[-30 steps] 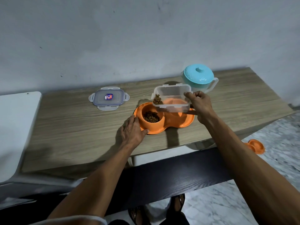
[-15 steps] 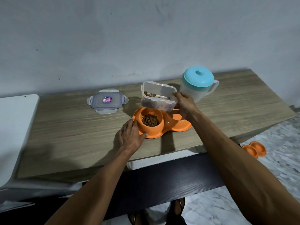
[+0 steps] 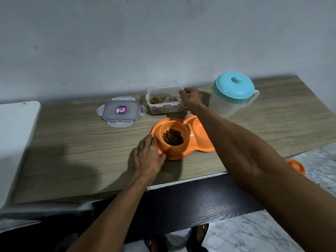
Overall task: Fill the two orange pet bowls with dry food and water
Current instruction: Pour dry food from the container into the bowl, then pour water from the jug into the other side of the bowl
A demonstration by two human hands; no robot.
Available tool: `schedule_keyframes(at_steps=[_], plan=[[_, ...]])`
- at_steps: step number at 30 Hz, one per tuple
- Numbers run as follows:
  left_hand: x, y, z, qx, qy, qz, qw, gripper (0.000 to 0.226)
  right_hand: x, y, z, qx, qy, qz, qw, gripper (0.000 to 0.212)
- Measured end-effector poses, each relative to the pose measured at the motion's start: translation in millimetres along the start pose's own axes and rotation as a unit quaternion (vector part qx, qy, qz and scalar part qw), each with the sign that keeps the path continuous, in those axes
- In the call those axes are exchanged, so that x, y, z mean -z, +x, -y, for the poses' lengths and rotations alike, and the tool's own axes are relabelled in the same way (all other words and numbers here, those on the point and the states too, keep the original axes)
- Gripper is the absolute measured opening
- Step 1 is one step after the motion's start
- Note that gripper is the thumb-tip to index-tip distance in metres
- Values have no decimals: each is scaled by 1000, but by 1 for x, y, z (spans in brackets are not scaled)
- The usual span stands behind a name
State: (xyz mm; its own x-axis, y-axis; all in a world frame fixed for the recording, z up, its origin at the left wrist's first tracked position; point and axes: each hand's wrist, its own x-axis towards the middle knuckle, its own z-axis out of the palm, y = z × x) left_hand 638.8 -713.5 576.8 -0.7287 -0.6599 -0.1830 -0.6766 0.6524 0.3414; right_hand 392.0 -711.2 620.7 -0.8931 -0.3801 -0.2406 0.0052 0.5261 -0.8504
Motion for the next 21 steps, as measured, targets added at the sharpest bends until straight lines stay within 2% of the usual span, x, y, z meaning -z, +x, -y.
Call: schedule_keyframes(at_steps=[8,14,17,21], plan=[[-4,2,1,11,-9,8,1000,80,-7,5,-8,7,-69,-2,998,30],[0,0,-4,14,-14,17,1000,82,1,-11,-3,8,-82,2,997,35],[7,-7,-6,10,-39,19,999,82,9,-25,6,40,-121,-5,992,39],[22,-14,-16,-3,-57,-25,998,85,28,-47,30,124,-157,-23,979,41]])
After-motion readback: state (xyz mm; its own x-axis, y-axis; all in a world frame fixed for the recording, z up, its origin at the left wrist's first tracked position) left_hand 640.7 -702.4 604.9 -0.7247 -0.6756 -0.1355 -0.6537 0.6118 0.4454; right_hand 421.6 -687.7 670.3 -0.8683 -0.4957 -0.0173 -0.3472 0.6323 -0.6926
